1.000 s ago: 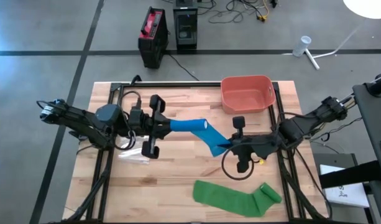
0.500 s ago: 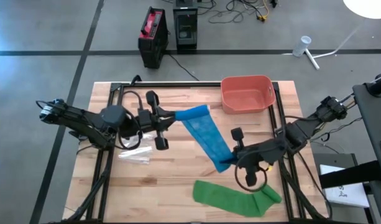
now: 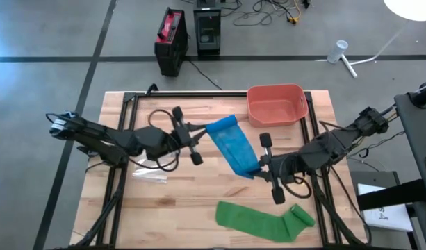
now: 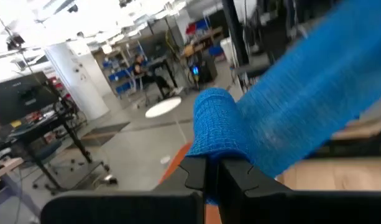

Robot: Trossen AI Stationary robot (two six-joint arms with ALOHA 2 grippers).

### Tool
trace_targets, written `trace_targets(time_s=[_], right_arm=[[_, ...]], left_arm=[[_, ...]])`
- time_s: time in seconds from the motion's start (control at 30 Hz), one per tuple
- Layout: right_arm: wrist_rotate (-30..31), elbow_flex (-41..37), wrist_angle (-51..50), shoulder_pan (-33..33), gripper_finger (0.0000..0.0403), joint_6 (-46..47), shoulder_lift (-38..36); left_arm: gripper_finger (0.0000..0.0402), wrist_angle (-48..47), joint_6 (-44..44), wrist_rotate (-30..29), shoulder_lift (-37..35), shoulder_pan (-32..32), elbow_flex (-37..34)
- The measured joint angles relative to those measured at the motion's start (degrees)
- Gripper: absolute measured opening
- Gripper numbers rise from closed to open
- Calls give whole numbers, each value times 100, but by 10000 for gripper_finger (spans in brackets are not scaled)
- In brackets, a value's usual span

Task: Roll bandage
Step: Roll the blue bandage

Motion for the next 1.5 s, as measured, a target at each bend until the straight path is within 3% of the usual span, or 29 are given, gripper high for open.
trace_targets(time_s=[0.2, 0.5, 0.7, 1.2, 1.5], right_arm=[[0, 228, -120, -193, 0, -249, -2], [20, 456, -666, -666, 0, -269, -2], [393, 465, -1014, -867, 0, -265, -2], [421, 465, -1229, -1300, 0, -116, 4], [333, 169, -1836, -1428, 0, 352, 23]], left_arm=[[4, -234, -186, 46, 431, -13, -2], [4, -525, -511, 608, 1030, -256, -2], [4, -547, -727, 820, 1146, -632, -2], [4, 569, -1088, 2220, 1611, -992, 56], [4, 772, -624, 2306, 1404, -1317, 199]])
